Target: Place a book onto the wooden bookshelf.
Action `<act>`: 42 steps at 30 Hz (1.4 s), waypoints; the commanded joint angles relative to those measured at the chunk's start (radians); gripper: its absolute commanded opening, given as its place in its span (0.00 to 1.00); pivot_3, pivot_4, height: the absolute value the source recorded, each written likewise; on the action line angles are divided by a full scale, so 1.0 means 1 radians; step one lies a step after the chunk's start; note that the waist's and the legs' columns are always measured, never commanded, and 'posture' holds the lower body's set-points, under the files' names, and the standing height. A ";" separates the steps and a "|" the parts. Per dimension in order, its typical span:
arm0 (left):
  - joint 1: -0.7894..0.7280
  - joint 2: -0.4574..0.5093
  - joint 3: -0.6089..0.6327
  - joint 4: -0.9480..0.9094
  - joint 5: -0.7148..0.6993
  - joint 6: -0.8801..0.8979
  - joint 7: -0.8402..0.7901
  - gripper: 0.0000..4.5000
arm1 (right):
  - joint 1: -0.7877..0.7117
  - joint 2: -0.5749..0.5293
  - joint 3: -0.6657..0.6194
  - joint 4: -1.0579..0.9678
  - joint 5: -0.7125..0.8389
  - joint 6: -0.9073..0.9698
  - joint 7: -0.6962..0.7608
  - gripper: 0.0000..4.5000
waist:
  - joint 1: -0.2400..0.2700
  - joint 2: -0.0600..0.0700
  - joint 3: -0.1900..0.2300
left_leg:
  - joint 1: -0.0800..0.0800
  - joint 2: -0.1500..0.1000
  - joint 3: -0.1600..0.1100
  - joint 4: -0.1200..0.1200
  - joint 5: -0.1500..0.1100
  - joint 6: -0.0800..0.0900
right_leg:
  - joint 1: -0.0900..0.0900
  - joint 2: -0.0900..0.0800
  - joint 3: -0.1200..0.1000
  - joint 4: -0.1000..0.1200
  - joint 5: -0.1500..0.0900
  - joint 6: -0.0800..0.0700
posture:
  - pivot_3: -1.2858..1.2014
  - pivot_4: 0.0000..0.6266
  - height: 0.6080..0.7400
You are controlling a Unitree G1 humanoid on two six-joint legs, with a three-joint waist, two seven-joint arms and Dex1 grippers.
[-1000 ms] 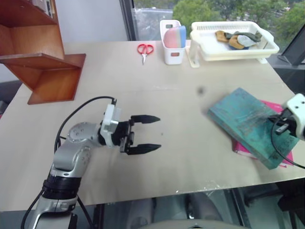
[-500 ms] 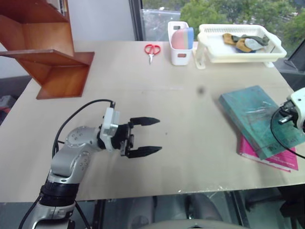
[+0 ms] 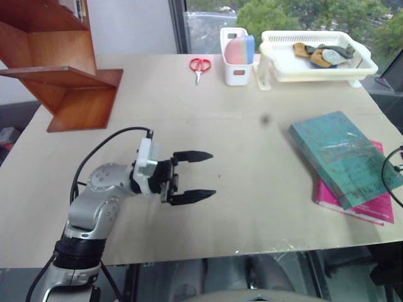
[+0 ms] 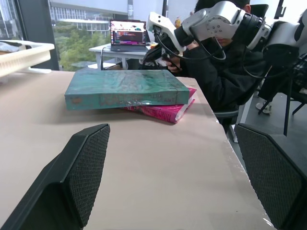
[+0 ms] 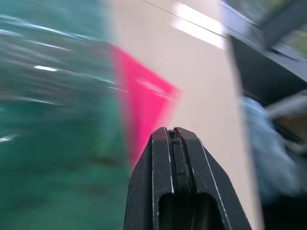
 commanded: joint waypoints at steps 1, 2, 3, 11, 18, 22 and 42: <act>-0.003 0.004 0.011 -0.006 -0.005 -0.019 -0.016 1.00 | -0.035 -0.077 0.004 0.100 -0.037 -0.061 0.024 0.01 | -0.003 0.002 0.000 | 0.000 0.000 0.000 0.000 0.000 0.000 | 0.000 0.000 0.001 0.000 0.000 0.000 | 0.52 0.24 1.00; 0.001 0.004 0.014 -0.009 -0.004 -0.019 -0.012 1.00 | -0.084 -0.075 -0.014 0.165 0.000 -0.016 0.035 0.01 | -0.006 0.003 0.000 | 0.000 0.000 0.001 0.000 0.000 0.000 | 0.000 0.000 0.001 0.000 0.000 0.000 | 0.52 0.24 1.00; 0.005 0.004 0.015 -0.013 -0.004 -0.019 -0.009 1.00 | -0.130 -0.067 -0.039 0.228 0.037 0.029 0.043 0.01 | -0.008 0.003 0.000 | 0.000 0.000 0.000 0.000 0.000 0.000 | 0.000 0.000 0.001 0.000 0.000 0.000 | 0.52 0.24 1.00; 0.049 0.013 0.037 -0.059 -0.014 -0.014 0.024 1.00 | -0.337 -0.042 -0.166 0.605 0.211 0.190 0.082 0.01 | -0.022 0.004 0.000 | 0.000 0.000 0.001 -0.002 0.000 0.000 | 0.000 0.001 0.002 -0.001 0.000 0.000 | 0.52 0.24 1.00; 0.070 0.017 0.044 -0.080 -0.020 -0.011 0.043 1.00 | -0.395 -0.039 -0.134 0.697 0.245 0.232 0.079 0.01 | -0.022 0.006 0.000 | 0.001 0.000 0.002 -0.002 0.000 0.000 | 0.000 0.001 0.003 -0.001 0.000 0.000 | 0.52 0.24 1.00; 0.070 0.021 0.051 -0.088 -0.040 -0.003 0.035 1.00 | -0.426 -0.010 -0.062 0.739 0.237 0.253 0.116 0.01 | -0.024 0.007 0.000 | 0.001 0.000 0.002 -0.002 0.000 0.000 | 0.000 0.001 0.003 -0.002 0.000 0.000 | 0.52 0.24 1.00; 0.108 0.043 0.092 -0.128 -0.090 0.018 0.023 1.00 | -0.590 0.120 0.108 0.835 0.202 0.246 0.197 0.01 | -0.029 0.007 0.000 | 0.001 0.000 0.002 -0.002 0.000 0.000 | -0.001 0.002 0.003 -0.001 0.000 0.000 | 0.52 0.24 1.00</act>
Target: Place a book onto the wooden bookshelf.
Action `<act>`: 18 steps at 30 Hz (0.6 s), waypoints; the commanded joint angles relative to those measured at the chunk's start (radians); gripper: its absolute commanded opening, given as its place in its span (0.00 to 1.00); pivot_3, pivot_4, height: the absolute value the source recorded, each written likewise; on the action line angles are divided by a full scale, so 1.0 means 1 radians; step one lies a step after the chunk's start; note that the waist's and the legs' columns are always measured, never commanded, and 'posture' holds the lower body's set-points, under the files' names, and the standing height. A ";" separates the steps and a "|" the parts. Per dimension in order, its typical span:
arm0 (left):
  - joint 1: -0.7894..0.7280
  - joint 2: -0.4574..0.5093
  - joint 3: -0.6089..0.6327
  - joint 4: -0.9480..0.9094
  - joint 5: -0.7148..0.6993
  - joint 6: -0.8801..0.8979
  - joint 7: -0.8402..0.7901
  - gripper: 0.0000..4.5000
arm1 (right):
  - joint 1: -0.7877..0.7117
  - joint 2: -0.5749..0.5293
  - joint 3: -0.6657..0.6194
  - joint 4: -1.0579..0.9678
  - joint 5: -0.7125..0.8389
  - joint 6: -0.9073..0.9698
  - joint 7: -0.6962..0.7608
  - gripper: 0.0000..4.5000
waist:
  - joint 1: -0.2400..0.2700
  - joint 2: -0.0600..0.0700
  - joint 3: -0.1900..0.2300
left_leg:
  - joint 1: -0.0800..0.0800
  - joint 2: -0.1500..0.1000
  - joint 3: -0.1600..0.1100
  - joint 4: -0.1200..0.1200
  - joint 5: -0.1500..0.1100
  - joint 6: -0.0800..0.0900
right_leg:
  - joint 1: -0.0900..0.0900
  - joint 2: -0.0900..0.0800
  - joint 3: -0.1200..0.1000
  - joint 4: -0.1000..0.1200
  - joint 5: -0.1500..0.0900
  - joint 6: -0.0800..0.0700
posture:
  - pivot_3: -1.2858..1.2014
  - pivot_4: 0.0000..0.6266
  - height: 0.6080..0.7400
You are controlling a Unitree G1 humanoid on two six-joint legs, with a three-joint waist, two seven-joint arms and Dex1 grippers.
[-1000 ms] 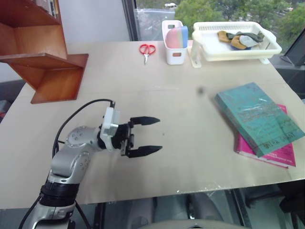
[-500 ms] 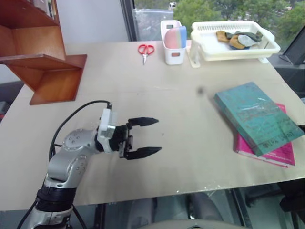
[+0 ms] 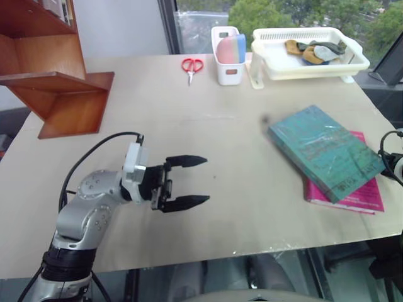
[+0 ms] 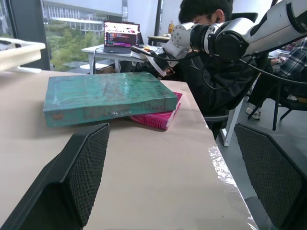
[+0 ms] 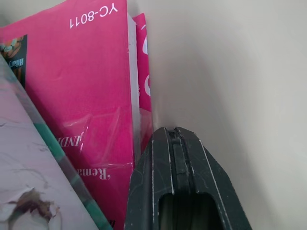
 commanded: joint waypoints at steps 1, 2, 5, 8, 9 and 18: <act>0.008 0.010 0.034 -0.051 -0.018 -0.009 0.010 1.00 | 0.012 0.044 0.016 -0.070 0.031 0.069 0.031 0.01 | -0.002 0.000 0.000 | 0.000 0.000 0.000 0.000 0.000 0.000 | 0.000 0.000 0.000 0.000 0.000 0.000 | 0.52 0.24 1.00; 0.010 0.010 0.035 -0.052 -0.017 -0.010 0.011 1.00 | 0.019 0.057 0.010 -0.092 0.041 0.090 0.026 0.01 | -0.003 0.000 0.000 | 0.000 0.000 0.000 0.000 0.000 0.000 | 0.000 0.000 0.000 0.000 0.000 0.000 | 0.52 0.24 1.00; 0.012 0.006 0.037 -0.057 -0.016 -0.009 0.016 1.00 | 0.060 0.103 0.003 -0.200 0.072 0.159 0.014 0.01 | -0.011 -0.001 0.000 | 0.000 0.001 0.000 0.000 0.000 0.000 | 0.000 0.001 0.000 0.000 0.000 0.000 | 0.52 0.24 1.00; 0.013 0.004 0.037 -0.059 -0.016 -0.009 0.018 1.00 | 0.104 0.163 -0.020 -0.321 0.110 0.230 -0.019 0.01 | -0.018 -0.002 -0.001 | 0.000 0.001 -0.001 0.000 0.000 0.000 | 0.000 0.001 0.000 0.000 0.000 0.000 | 0.52 0.24 1.00; 0.014 0.004 0.037 -0.060 -0.017 -0.009 0.018 1.00 | 0.116 0.183 -0.028 -0.359 0.123 0.253 -0.033 0.01 | -0.022 -0.002 -0.001 | 0.000 0.001 -0.001 0.000 0.000 0.000 | 0.000 0.001 0.000 0.001 0.000 0.000 | 0.52 0.24 1.00; 0.005 0.006 0.027 -0.054 -0.009 -0.005 0.019 1.00 | 0.176 0.375 -0.075 -0.663 0.207 0.426 -0.166 0.01 | -0.024 -0.003 -0.002 | 0.001 0.003 -0.001 0.000 0.000 0.000 | 0.000 0.003 0.000 0.002 0.000 0.000 | 0.52 0.24 1.00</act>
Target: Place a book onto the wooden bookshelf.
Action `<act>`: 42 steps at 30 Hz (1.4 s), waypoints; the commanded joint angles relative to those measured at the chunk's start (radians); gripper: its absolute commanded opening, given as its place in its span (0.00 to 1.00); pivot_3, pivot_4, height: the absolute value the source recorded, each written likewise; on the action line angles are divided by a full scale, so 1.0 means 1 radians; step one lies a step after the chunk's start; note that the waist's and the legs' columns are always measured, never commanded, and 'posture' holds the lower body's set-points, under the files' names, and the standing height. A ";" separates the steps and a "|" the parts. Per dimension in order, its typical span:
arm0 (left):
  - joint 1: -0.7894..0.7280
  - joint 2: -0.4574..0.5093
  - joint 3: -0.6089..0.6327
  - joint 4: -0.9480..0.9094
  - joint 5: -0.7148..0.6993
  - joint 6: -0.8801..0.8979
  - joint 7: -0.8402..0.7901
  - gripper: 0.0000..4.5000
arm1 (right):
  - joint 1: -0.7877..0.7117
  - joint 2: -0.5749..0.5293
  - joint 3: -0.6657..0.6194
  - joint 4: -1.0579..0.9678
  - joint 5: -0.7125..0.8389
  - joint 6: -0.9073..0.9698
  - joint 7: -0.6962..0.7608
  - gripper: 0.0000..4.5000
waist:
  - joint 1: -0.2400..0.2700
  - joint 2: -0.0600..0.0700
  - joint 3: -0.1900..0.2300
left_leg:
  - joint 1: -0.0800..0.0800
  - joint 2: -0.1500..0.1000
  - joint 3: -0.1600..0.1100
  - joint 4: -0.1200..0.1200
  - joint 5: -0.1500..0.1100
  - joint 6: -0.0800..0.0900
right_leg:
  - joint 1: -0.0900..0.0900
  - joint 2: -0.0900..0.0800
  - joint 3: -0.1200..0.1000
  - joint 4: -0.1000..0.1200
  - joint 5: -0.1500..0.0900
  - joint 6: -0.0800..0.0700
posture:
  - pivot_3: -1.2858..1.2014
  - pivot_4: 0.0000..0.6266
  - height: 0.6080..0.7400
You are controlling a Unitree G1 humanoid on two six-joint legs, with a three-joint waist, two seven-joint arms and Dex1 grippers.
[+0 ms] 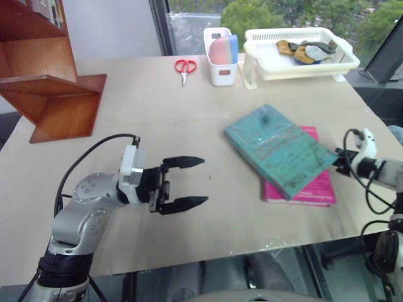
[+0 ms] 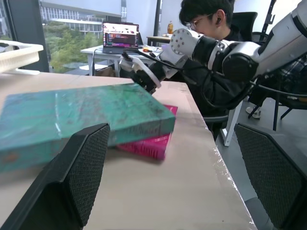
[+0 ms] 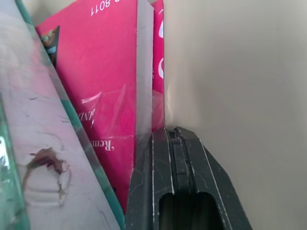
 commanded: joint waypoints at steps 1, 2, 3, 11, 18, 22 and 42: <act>-0.011 0.007 0.008 -0.031 -0.007 -0.005 0.003 1.00 | 0.043 0.077 0.003 -0.116 0.053 0.108 -0.050 0.01 | 0.001 0.000 0.000 | 0.000 0.000 0.000 0.000 0.000 0.000 | 0.000 0.000 0.000 0.000 0.000 0.000 | 0.52 0.24 1.00; -0.010 0.008 0.009 -0.030 -0.007 -0.005 0.003 1.00 | 0.048 0.093 -0.004 -0.142 0.062 0.123 -0.062 0.01 | 0.001 0.000 0.000 | 0.000 0.000 0.000 0.000 0.000 0.000 | 0.000 0.000 0.000 0.000 0.000 0.000 | 0.52 0.24 1.00; -0.008 0.009 0.011 -0.029 -0.005 -0.005 0.002 1.00 | 0.052 0.108 -0.010 -0.163 0.069 0.135 -0.073 0.01 | 0.002 0.000 0.000 | 0.000 0.000 0.000 0.000 0.000 0.000 | 0.000 0.000 0.000 0.000 0.000 0.000 | 0.52 0.24 1.00; 0.006 0.012 0.015 -0.033 0.009 -0.005 0.023 1.00 | 0.134 0.070 -0.091 -0.226 0.040 -0.015 -0.121 0.01 | 0.009 0.000 0.000 | -0.001 -0.001 0.000 0.000 0.000 0.000 | 0.000 -0.001 -0.001 -0.001 0.000 0.000 | 0.52 0.24 1.00; 0.020 0.007 0.017 -0.010 0.034 0.009 0.089 1.00 | 0.312 -0.012 -0.133 -0.492 0.056 -0.343 -0.007 0.01 | 0.033 0.001 0.001 | -0.002 -0.004 0.000 0.000 -0.001 0.001 | 0.000 -0.005 -0.002 -0.002 0.000 0.000 | 0.52 0.24 1.00; 0.009 0.007 0.025 0.033 0.022 0.041 0.114 1.00 | 0.491 -0.054 -0.132 -0.732 0.081 -0.441 0.077 0.13 | 0.032 0.002 0.001 | -0.002 -0.003 -0.001 -0.003 0.000 0.001 | -0.001 -0.004 -0.002 -0.001 -0.001 0.000 | 0.52 0.24 1.00; -0.309 -0.069 -0.075 0.303 -0.064 0.548 0.234 1.00 | 0.998 -0.139 -0.137 -1.390 0.062 -0.680 0.180 0.98 | 0.041 -0.002 0.001 | -0.003 -0.004 -0.003 0.001 0.000 0.001 | 0.000 -0.005 -0.005 -0.002 -0.001 0.002 | 0.52 0.24 1.00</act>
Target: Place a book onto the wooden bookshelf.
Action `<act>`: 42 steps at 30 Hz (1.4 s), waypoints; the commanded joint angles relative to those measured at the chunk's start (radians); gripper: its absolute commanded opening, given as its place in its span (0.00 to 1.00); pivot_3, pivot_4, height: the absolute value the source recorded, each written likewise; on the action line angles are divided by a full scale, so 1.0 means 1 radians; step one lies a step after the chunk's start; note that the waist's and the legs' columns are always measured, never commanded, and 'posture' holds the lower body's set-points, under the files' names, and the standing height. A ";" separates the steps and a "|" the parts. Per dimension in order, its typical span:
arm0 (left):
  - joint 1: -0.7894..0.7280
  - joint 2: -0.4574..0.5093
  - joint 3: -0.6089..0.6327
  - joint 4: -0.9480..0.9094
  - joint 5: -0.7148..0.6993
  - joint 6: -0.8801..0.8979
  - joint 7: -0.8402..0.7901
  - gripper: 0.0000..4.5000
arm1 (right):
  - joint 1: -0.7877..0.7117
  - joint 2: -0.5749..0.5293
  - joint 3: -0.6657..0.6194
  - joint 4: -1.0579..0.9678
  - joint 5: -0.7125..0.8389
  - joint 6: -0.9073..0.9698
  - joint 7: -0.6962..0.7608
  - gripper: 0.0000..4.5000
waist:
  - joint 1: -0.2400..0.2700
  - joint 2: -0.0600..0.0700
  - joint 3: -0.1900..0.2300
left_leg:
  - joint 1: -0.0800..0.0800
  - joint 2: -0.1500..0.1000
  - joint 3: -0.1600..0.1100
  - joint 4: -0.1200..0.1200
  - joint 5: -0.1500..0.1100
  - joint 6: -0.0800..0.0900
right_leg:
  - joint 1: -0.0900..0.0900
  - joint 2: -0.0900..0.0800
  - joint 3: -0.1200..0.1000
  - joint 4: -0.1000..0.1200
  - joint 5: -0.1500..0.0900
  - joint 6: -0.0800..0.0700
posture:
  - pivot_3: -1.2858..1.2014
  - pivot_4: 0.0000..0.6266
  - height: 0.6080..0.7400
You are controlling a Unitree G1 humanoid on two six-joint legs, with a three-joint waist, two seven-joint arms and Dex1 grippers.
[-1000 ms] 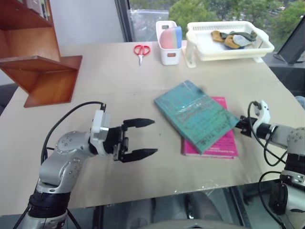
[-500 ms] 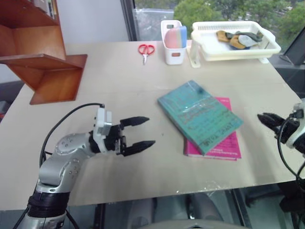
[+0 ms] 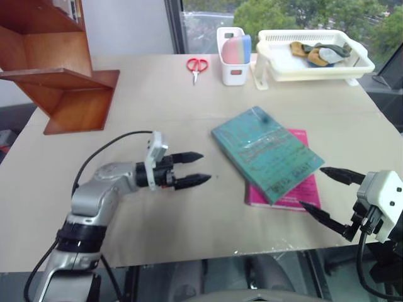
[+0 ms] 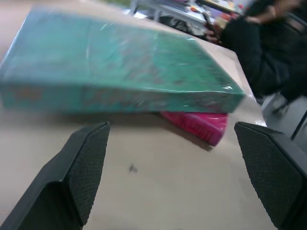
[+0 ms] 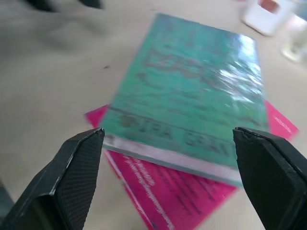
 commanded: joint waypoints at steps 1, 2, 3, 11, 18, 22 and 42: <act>-0.094 -0.078 0.062 0.037 -0.188 0.324 0.148 1.00 | 0.054 0.047 -0.008 -0.048 -0.021 -0.079 -0.014 0.98 | -0.001 -0.001 0.000 | 0.000 0.000 0.000 0.000 0.000 0.000 | 0.000 0.000 0.000 0.000 0.000 0.000 | 0.52 0.24 1.00; -0.121 -0.115 0.086 0.059 -0.234 0.421 0.219 1.00 | 0.073 0.058 -0.002 -0.054 -0.028 -0.102 -0.016 0.98 | -0.002 -0.001 0.000 | 0.000 0.000 0.000 0.000 0.000 0.000 | 0.000 0.000 0.000 0.000 0.000 -0.001 | 0.52 0.24 1.00; -0.136 -0.140 0.099 0.072 -0.259 0.477 0.259 1.00 | 0.084 0.069 0.003 -0.056 -0.030 -0.121 -0.020 0.98 | -0.003 -0.001 0.000 | 0.000 0.000 0.000 0.000 0.000 0.000 | 0.000 0.000 0.000 0.001 0.000 -0.001 | 0.52 0.24 1.00; -0.219 -0.411 0.294 0.227 -0.396 0.804 0.624 1.00 | 0.119 0.108 0.065 -0.056 0.021 -0.216 -0.060 0.98 | -0.009 -0.002 0.000 | 0.001 0.000 -0.001 0.001 0.000 0.000 | 0.001 0.001 0.000 0.002 0.001 -0.001 | 0.52 0.24 1.00; -0.253 -0.553 0.409 0.265 -0.425 0.880 0.805 1.00 | 0.087 0.128 0.109 -0.041 0.035 -0.222 -0.091 0.98 | -0.004 -0.002 0.000 | 0.001 -0.001 -0.002 0.001 0.000 0.000 | 0.001 0.000 0.000 0.002 0.001 -0.001 | 0.52 0.24 1.00; -0.251 -0.633 0.469 0.247 -0.431 0.939 0.914 1.00 | 0.066 0.109 0.128 -0.030 0.018 -0.216 -0.099 0.98 | -0.004 -0.002 0.000 | 0.001 -0.001 -0.002 0.001 0.000 0.000 | 0.001 0.000 0.000 0.002 0.001 -0.001 | 0.52 0.24 1.00; -0.232 -0.715 0.504 0.318 -0.699 0.841 1.324 1.00 | 0.030 0.058 0.120 -0.030 0.061 -0.170 -0.142 0.98 | 0.015 -0.003 0.000 | 0.001 -0.003 -0.002 0.001 0.000 0.000 | 0.001 -0.001 0.000 0.001 0.001 -0.001 | 0.52 0.24 1.00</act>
